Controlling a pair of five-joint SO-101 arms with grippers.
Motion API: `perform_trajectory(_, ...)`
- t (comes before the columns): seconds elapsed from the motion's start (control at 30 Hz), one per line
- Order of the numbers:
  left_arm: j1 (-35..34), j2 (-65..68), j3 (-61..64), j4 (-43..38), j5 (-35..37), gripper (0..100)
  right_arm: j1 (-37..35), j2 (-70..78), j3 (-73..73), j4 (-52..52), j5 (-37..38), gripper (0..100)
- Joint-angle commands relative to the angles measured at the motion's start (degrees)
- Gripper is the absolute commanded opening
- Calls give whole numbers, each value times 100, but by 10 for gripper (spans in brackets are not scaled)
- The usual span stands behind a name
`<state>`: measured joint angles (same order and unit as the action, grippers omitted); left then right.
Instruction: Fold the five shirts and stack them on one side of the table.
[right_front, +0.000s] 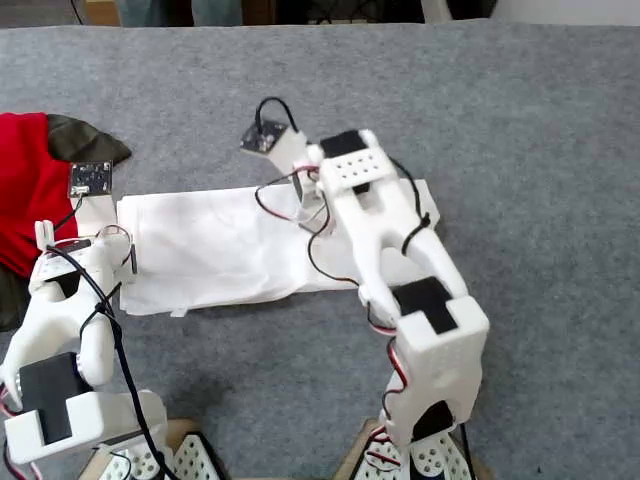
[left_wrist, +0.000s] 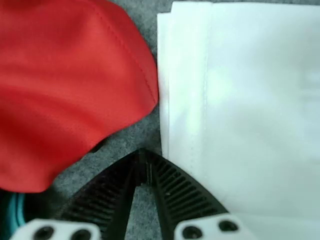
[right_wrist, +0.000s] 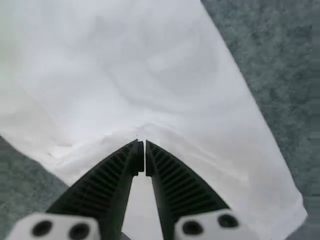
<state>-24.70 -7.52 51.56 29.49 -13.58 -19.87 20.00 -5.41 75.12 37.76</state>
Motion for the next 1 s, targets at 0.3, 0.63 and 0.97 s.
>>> perform_trajectory(0.3,-136,-932,-2774,4114,668,37,1310,-1851,-576,1749,360,15)
perform_trajectory(0.63,-163,-229,-3459,5301,1468,236,3288,-2062,690,1292,1187,15)
perform_trajectory(0.97,-444,2013,-4154,4712,1248,234,3666,-2070,1481,668,1257,15)
